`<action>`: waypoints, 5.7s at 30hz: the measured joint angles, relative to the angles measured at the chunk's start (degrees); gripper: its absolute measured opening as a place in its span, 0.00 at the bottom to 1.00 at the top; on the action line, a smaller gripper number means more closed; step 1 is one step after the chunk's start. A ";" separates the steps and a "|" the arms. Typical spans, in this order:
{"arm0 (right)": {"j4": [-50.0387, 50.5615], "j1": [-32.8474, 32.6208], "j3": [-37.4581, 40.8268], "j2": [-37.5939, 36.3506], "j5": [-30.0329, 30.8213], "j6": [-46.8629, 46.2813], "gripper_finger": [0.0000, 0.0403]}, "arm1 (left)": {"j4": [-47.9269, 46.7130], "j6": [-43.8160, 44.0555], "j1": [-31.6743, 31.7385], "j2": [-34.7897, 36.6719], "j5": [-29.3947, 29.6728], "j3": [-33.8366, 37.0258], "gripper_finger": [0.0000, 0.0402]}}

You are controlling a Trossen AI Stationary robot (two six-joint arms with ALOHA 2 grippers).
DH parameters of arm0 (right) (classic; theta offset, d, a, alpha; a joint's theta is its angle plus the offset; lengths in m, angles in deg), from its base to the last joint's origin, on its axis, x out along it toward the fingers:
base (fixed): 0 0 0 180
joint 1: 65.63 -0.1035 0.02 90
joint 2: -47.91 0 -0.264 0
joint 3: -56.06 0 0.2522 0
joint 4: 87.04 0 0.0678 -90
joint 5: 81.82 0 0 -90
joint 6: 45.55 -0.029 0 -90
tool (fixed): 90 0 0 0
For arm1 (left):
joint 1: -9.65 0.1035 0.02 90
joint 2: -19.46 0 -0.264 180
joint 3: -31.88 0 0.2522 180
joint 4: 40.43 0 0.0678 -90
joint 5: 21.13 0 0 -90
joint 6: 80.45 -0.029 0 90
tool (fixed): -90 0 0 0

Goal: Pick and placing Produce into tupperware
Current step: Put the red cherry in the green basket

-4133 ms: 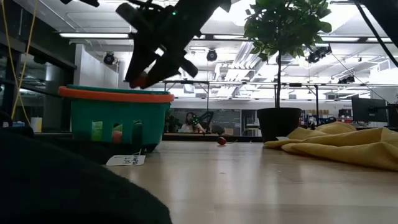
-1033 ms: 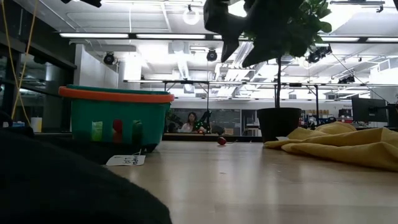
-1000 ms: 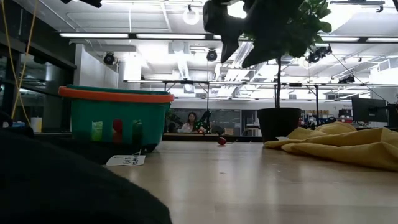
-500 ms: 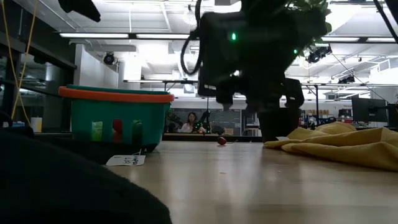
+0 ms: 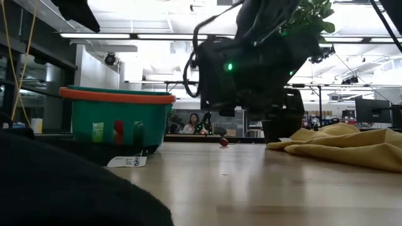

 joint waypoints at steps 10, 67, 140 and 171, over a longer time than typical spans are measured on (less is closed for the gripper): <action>-2.73 2.43 3.39 0.00 -0.31 -5.41 0.52 | -0.35 1.29 0.00 0.04 -0.02 0.01 0.28; -9.05 2.32 2.77 -0.04 -0.11 10.96 0.52 | 0.03 1.29 0.00 0.00 0.17 0.01 0.28; -19.30 11.09 2.83 0.20 -9.10 22.06 0.52 | -1.85 -6.93 0.00 0.00 3.69 0.01 0.28; -19.49 17.91 -2.08 0.07 -17.20 28.31 0.52 | -2.05 -6.66 0.00 0.00 3.67 0.00 0.28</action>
